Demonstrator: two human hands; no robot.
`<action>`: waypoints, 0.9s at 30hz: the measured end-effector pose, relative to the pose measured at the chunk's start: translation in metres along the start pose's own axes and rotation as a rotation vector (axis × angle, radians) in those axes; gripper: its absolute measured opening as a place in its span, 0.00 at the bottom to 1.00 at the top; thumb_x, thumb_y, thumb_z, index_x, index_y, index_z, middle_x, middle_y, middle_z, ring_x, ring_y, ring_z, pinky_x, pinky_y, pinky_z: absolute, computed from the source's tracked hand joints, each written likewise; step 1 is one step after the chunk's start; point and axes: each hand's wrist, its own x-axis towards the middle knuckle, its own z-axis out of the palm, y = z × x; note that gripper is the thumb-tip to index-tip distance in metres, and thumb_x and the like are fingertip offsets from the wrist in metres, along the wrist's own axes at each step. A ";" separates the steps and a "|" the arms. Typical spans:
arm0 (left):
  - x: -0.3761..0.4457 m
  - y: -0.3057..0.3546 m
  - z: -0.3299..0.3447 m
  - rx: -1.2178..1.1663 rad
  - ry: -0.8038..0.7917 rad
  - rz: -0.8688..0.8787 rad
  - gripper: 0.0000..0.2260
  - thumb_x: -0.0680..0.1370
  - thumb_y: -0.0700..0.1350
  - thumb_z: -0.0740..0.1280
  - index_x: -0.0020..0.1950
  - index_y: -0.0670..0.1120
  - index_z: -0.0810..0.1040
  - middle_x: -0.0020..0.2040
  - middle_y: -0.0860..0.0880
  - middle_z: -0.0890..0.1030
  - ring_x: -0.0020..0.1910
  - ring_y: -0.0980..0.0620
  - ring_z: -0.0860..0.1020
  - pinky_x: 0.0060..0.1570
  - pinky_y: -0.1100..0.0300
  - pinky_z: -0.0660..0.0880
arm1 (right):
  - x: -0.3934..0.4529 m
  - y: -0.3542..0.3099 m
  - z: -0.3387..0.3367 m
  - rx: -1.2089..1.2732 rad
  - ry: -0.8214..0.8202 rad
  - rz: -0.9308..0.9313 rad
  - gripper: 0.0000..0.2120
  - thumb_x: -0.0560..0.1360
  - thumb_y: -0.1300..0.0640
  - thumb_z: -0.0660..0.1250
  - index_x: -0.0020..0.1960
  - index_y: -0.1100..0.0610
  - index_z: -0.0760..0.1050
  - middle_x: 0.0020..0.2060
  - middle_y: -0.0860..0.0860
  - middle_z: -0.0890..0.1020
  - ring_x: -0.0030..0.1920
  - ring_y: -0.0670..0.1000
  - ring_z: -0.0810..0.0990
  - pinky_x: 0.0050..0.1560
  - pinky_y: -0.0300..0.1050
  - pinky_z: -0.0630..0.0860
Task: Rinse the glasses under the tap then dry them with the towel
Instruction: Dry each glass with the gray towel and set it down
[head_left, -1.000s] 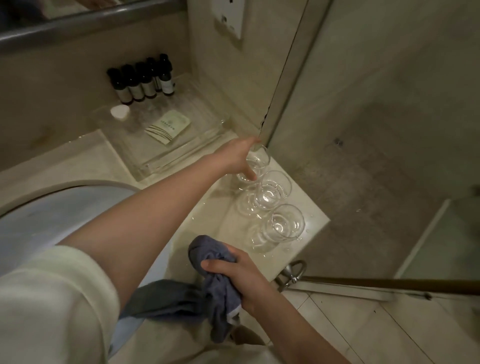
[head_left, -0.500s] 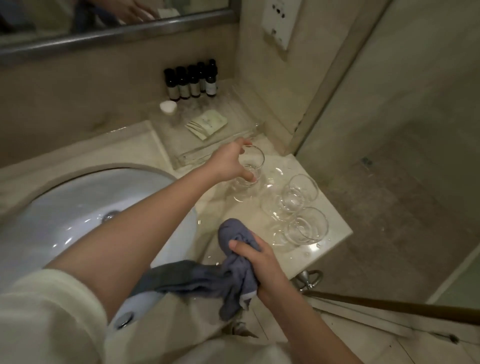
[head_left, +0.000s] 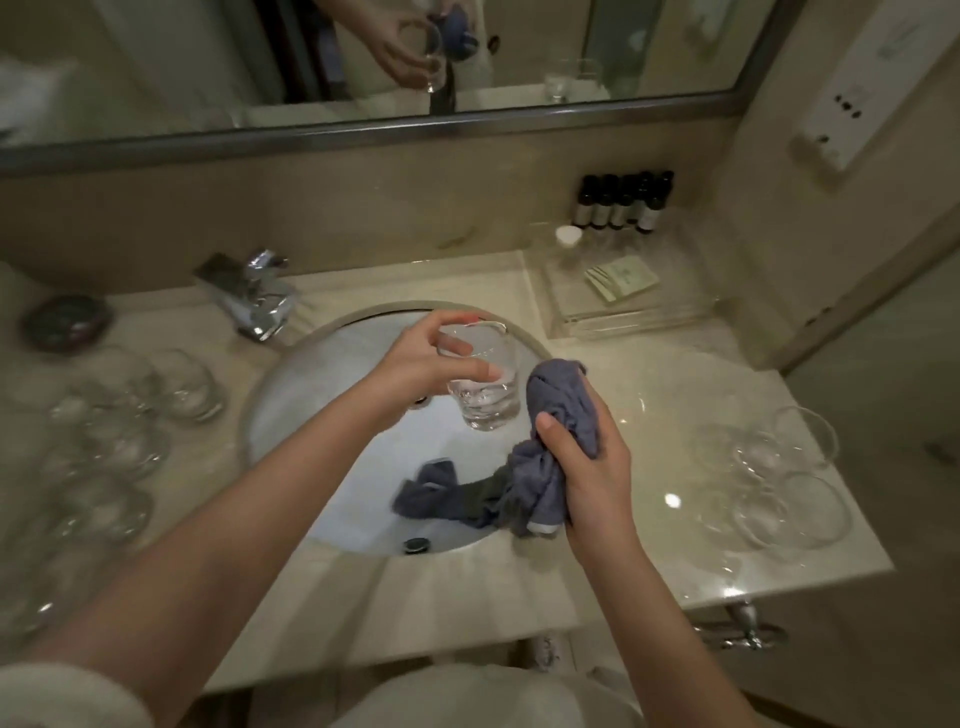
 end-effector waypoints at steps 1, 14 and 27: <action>-0.010 -0.004 -0.006 -0.073 0.014 -0.020 0.36 0.57 0.45 0.82 0.62 0.51 0.74 0.53 0.46 0.76 0.44 0.51 0.79 0.42 0.58 0.77 | -0.003 -0.001 0.012 -0.042 -0.040 -0.041 0.27 0.73 0.63 0.72 0.70 0.55 0.70 0.60 0.46 0.80 0.60 0.43 0.79 0.59 0.38 0.76; -0.076 -0.052 -0.027 -0.588 0.198 -0.143 0.29 0.57 0.60 0.69 0.51 0.43 0.79 0.42 0.46 0.84 0.38 0.49 0.81 0.35 0.59 0.77 | -0.034 0.020 0.083 -0.122 -0.144 -0.045 0.24 0.69 0.46 0.71 0.64 0.46 0.73 0.59 0.50 0.81 0.61 0.51 0.79 0.65 0.58 0.73; -0.083 -0.068 -0.031 -0.321 0.420 -0.216 0.25 0.70 0.61 0.74 0.58 0.49 0.69 0.53 0.46 0.81 0.48 0.46 0.83 0.51 0.47 0.81 | -0.038 0.042 0.097 -0.156 -0.150 -0.003 0.22 0.72 0.50 0.68 0.65 0.49 0.73 0.57 0.48 0.82 0.59 0.50 0.80 0.64 0.57 0.74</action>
